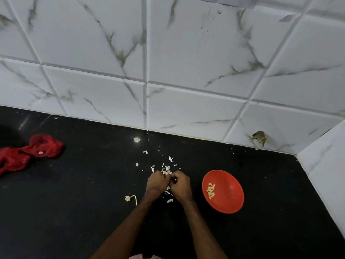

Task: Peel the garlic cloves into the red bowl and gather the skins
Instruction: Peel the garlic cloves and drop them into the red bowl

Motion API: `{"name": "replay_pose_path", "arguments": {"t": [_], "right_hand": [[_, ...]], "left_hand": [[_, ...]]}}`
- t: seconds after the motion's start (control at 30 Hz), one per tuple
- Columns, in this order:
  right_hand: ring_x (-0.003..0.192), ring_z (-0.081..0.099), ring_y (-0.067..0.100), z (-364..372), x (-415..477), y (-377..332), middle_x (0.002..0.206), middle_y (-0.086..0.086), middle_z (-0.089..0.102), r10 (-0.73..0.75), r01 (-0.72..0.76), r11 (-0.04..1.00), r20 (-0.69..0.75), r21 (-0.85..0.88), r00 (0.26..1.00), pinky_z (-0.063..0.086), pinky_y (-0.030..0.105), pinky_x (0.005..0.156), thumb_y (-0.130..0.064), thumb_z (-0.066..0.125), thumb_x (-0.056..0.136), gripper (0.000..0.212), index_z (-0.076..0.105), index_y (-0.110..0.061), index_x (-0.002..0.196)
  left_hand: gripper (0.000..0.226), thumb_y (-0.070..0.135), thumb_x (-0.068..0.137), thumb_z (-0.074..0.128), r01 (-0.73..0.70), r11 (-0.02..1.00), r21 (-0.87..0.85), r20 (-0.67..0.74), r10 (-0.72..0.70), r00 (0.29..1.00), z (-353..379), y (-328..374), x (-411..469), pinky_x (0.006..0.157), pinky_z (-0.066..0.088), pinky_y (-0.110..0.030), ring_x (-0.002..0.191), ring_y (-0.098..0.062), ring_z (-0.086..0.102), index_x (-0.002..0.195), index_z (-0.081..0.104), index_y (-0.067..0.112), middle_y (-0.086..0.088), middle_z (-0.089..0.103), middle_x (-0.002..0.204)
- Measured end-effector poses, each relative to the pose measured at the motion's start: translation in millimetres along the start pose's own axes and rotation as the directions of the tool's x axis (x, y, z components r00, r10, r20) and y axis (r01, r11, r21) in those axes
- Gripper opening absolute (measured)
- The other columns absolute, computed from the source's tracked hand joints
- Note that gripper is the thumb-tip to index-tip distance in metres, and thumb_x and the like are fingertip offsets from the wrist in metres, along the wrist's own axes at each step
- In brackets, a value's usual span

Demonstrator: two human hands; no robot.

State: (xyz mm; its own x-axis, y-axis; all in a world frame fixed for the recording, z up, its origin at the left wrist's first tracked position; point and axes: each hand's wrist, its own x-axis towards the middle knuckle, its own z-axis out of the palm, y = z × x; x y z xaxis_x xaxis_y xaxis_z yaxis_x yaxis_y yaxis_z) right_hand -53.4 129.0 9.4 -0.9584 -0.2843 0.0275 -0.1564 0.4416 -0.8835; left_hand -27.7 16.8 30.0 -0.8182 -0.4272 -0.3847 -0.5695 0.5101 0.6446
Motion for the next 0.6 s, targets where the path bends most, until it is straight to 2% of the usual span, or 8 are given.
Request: {"name": "replay_pose_path", "arguments": {"t": [0.1, 0.17, 0.33, 0.4, 0.5, 0.53, 0.6], "right_hand": [[0.069, 0.060, 0.003, 0, -1, -2, 0.072, -0.004, 0.063, -0.003, 0.003, 1.000, 0.008, -0.025, 1.000, 0.046, 0.016, 0.063, 0.009, 0.064, 0.078, 0.032, 0.066, -0.022, 0.068], [0.068, 0.059, 0.002, 1, -2, -2, 0.070, -0.007, 0.061, -0.006, 0.007, 0.999, 0.021, -0.037, 1.000, 0.044, 0.014, 0.062, 0.011, 0.063, 0.077, 0.036, 0.064, -0.024, 0.066], [0.066, 0.058, 0.004, 4, -4, -3, 0.073, 0.003, 0.065, 0.004, -0.002, 0.999, 0.051, -0.047, 0.999, 0.046, 0.019, 0.062, 0.009, 0.062, 0.077, 0.019, 0.070, -0.008, 0.072], [0.067, 0.060, 0.004, 3, -3, -6, 0.074, 0.002, 0.067, -0.002, 0.005, 0.999, 0.049, -0.052, 0.999, 0.047, 0.018, 0.063, 0.008, 0.063, 0.078, 0.019, 0.071, -0.009, 0.074], [0.073, 0.063, 0.006, -3, 2, -11, 0.077, 0.000, 0.068, -0.020, 0.022, 0.999, 0.026, -0.040, 0.999, 0.052, 0.022, 0.067, 0.008, 0.065, 0.079, 0.021, 0.072, -0.011, 0.076], [0.074, 0.064, 0.007, -5, 6, -13, 0.078, -0.001, 0.068, -0.031, 0.032, 0.999, 0.021, -0.042, 0.999, 0.052, 0.022, 0.068, 0.008, 0.066, 0.079, 0.020, 0.071, -0.011, 0.076], [0.075, 0.063, 0.004, -9, 13, -19, 0.079, -0.002, 0.067, -0.053, 0.055, 0.997, 0.036, -0.056, 0.998, 0.050, 0.018, 0.068, 0.009, 0.065, 0.080, 0.017, 0.071, -0.007, 0.079]], "left_hand": [[0.038, 0.037, 0.093, 0.056, 0.009, 1.000, 0.005, 0.013, -0.009, 1.000, 0, -1, 0, 0.066, 0.038, -0.029, 0.089, -0.033, 0.066, 0.075, 0.061, 0.003, -0.014, 0.066, 0.083], [0.042, 0.038, 0.093, 0.055, 0.023, 1.000, 0.022, 0.015, -0.023, 1.000, -1, -2, 1, 0.067, 0.039, -0.029, 0.092, -0.034, 0.066, 0.084, 0.066, -0.001, -0.018, 0.070, 0.092], [0.040, 0.034, 0.094, 0.053, 0.046, 0.998, 0.052, 0.028, -0.047, 0.998, -4, -1, 1, 0.072, 0.041, -0.029, 0.099, -0.033, 0.065, 0.094, 0.068, -0.003, -0.018, 0.069, 0.102], [0.035, 0.031, 0.092, 0.052, 0.042, 0.998, 0.041, 0.033, -0.043, 0.999, -7, 1, 2, 0.070, 0.040, -0.029, 0.094, -0.032, 0.064, 0.087, 0.067, -0.001, -0.018, 0.069, 0.098], [0.037, 0.030, 0.091, 0.055, 0.022, 1.000, -0.011, 0.042, -0.021, 0.999, -12, 5, 3, 0.064, 0.038, -0.028, 0.073, -0.027, 0.058, 0.062, 0.052, 0.008, -0.011, 0.062, 0.074], [0.039, 0.029, 0.091, 0.054, 0.007, 1.000, -0.021, 0.029, -0.006, 1.000, -15, 7, 4, 0.064, 0.038, -0.029, 0.071, -0.027, 0.057, 0.058, 0.049, 0.010, -0.007, 0.058, 0.067], [0.040, 0.030, 0.093, 0.051, -0.028, 0.999, -0.040, 0.018, 0.028, 0.999, -17, 10, 6, 0.064, 0.038, -0.030, 0.074, -0.031, 0.061, 0.059, 0.049, 0.010, -0.009, 0.059, 0.067]]}}
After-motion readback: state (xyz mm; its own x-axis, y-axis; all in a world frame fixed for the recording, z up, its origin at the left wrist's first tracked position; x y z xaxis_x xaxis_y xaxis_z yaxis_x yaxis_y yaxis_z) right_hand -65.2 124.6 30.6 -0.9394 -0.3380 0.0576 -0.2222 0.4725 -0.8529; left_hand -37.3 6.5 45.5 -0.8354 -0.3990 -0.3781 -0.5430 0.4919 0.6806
